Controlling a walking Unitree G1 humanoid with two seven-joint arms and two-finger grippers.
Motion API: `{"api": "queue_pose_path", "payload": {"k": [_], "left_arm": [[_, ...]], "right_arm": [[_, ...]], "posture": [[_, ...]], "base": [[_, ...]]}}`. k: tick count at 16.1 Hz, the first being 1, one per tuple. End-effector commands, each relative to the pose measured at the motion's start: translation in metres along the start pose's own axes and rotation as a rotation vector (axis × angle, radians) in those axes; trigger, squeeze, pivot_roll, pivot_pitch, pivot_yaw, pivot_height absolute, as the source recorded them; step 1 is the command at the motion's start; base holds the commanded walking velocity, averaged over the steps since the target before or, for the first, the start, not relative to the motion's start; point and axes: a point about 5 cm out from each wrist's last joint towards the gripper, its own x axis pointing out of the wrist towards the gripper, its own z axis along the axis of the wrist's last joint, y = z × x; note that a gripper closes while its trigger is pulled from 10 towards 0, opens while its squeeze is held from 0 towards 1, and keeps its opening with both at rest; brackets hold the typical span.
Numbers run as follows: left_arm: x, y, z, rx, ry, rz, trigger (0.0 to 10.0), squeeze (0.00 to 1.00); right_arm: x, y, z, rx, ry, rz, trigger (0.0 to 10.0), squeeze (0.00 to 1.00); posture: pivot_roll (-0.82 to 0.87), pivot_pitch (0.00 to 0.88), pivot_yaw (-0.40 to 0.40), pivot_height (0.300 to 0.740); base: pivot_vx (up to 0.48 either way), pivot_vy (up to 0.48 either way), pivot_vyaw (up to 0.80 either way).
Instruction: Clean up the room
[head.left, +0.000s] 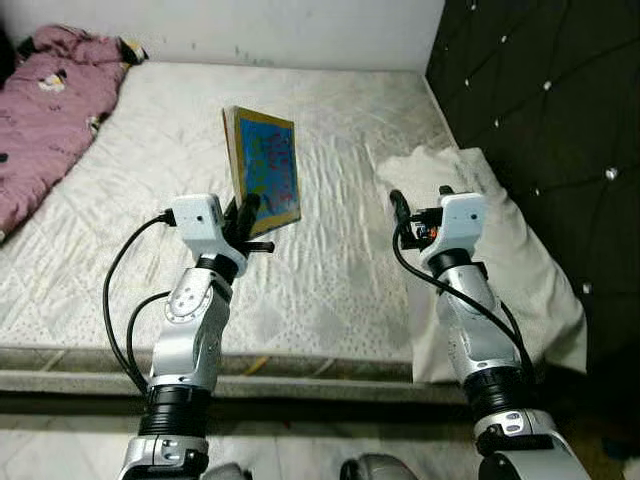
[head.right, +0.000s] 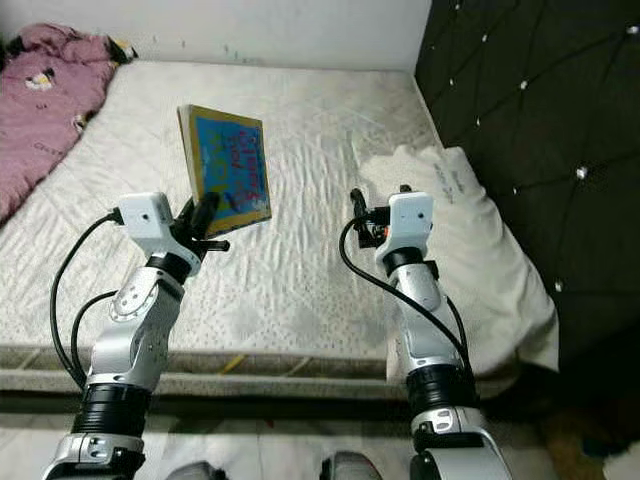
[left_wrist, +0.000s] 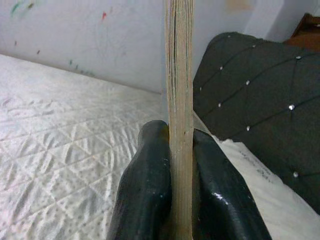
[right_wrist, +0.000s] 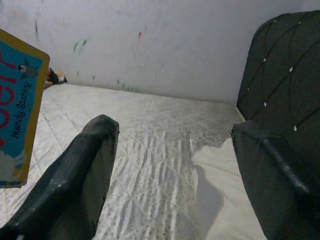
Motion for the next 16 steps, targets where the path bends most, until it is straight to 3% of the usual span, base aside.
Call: {"api": "queue_pose_path", "payload": {"k": [1, 3, 8, 16], "left_arm": [[0.004, -0.005, 0.014, 0.013, -0.060, -0.028, 10.0, 0.00], [0.004, -0.005, 0.014, 0.013, -0.056, -0.023, 10.0, 0.00], [0.004, -0.005, 0.013, 0.007, -0.042, -0.014, 10.0, 0.00], [-0.005, 0.001, 0.004, -0.019, -0.011, 0.063, 10.0, 0.00]], "right_arm": [[0.002, 0.000, 0.004, 0.001, -0.013, -0.001, 10.0, 0.00], [0.002, -0.001, 0.004, -0.001, -0.012, -0.003, 10.0, 0.00], [0.001, -0.005, 0.002, -0.005, -0.005, -0.012, 10.0, 0.00], [-0.011, -0.009, -0.011, -0.015, 0.048, -0.009, 10.0, 0.00]], "posture": [[-0.05, 0.000, -0.015, 0.740], [-0.05, 0.000, -0.015, 0.740], [-0.04, 0.000, -0.017, 0.740], [-0.02, 0.000, -0.035, 0.740]], "base": [[0.371, 0.000, 0.00], [0.330, 0.000, 0.00], [0.000, 0.000, 0.00], [0.000, 0.000, -0.78]]}}
